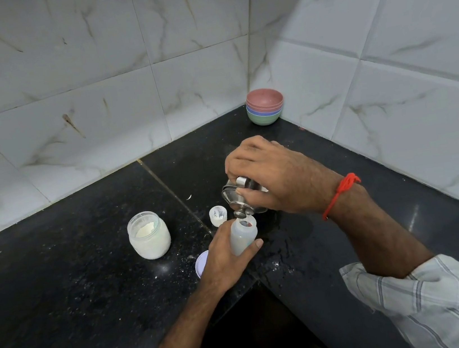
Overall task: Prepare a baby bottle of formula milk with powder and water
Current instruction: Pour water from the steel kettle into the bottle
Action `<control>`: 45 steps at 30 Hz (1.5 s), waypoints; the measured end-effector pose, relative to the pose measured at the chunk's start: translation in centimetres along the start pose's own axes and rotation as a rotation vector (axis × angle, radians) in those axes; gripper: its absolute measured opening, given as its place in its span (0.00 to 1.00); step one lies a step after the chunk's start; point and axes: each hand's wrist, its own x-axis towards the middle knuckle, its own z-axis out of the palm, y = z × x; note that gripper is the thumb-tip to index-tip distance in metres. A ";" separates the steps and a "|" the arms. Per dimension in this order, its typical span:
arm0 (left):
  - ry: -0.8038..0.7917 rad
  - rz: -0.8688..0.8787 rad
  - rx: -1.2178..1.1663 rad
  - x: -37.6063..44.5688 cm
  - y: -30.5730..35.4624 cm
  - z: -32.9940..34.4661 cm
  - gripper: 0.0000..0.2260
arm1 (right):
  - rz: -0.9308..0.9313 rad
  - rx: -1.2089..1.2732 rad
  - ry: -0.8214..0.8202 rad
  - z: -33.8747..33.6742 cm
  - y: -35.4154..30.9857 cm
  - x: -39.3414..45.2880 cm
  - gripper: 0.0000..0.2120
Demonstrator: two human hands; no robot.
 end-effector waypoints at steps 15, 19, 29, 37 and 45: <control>-0.001 0.024 -0.015 0.2 0.0 0.0 0.20 | -0.027 -0.021 -0.010 0.3 -0.1 0.3 0.12; 0.000 0.027 -0.021 0.3 -0.2 0.1 0.24 | -0.030 -0.016 -0.011 0.4 -0.1 0.4 0.12; 0.005 0.022 -0.023 0.3 0.2 -0.1 0.20 | -0.042 -0.014 -0.036 0.6 -0.1 0.4 0.16; 0.015 0.024 -0.043 0.5 0.2 -0.3 0.27 | 0.082 0.297 0.026 2.1 1.7 -0.7 0.10; 0.029 0.004 -0.068 -0.1 -0.3 -0.7 0.31 | 0.477 0.733 0.223 5.4 4.4 -4.1 0.05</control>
